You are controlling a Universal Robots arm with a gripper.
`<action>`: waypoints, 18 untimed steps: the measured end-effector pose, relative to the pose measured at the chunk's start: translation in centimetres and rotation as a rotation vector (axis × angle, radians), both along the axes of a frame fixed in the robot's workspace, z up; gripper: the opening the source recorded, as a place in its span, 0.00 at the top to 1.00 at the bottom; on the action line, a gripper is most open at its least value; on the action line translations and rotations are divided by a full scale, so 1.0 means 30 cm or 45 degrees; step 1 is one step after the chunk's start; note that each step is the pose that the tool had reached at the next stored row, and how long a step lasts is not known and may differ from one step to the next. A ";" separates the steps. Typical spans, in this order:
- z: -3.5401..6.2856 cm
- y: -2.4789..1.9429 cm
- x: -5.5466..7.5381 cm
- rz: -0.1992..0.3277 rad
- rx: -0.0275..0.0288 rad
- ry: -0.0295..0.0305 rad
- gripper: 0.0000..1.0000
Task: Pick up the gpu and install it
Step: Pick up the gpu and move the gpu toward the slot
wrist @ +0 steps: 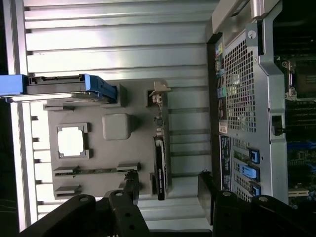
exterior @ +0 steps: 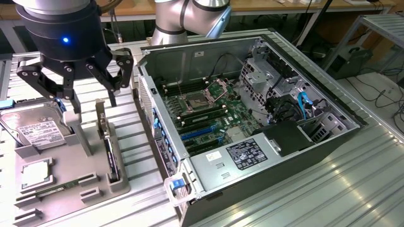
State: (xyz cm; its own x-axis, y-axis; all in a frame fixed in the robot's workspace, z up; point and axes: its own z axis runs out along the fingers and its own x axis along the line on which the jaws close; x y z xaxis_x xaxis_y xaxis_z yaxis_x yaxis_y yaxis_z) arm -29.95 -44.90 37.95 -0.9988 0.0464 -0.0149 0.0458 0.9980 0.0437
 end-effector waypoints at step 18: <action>-0.031 0.000 0.000 0.016 0.0000 0.0001 0.40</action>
State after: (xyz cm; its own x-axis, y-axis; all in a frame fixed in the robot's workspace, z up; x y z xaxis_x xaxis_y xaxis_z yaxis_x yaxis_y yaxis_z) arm -29.95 -44.90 37.03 -0.9993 0.0341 -0.0148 0.0334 0.9985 0.0436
